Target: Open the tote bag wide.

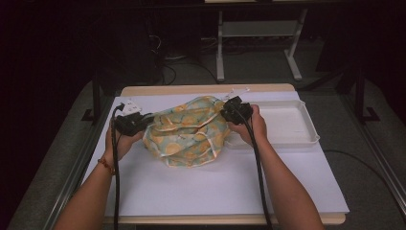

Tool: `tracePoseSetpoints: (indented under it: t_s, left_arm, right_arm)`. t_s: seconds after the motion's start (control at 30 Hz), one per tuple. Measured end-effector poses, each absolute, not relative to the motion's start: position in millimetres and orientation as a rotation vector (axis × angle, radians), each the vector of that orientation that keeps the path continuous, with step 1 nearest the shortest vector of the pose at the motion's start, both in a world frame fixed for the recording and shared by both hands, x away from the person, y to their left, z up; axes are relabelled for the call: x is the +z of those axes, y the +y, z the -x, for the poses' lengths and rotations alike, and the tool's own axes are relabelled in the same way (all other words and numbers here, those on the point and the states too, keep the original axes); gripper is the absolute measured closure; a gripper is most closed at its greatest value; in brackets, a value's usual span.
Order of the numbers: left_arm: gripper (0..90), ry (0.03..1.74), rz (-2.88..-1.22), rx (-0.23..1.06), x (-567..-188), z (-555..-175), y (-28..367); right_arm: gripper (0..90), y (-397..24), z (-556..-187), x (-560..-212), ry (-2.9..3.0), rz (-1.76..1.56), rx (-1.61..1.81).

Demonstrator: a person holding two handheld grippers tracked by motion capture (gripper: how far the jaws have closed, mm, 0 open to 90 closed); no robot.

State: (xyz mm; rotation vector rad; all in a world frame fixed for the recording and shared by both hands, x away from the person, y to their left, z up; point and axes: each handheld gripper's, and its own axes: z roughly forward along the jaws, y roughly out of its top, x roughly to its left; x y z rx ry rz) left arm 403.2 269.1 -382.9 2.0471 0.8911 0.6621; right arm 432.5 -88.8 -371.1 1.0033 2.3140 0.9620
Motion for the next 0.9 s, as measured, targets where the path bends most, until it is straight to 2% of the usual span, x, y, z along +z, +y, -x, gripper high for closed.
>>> tracePoseSetpoints:
  t_s: [0.63, 0.9]
  left_arm:
    - [81.4, 0.868, -2.151, 0.633, -406.5, -401.1, 263.3]
    - [79.8, 0.858, -2.135, 0.65, -402.4, -398.4, 264.6]
  right_arm:
    - [77.6, -88.2, -431.8, -392.5, 2.415, -0.997, 0.84]
    - [63.1, -97.3, -426.5, -390.0, 2.408, -0.997, 0.891]
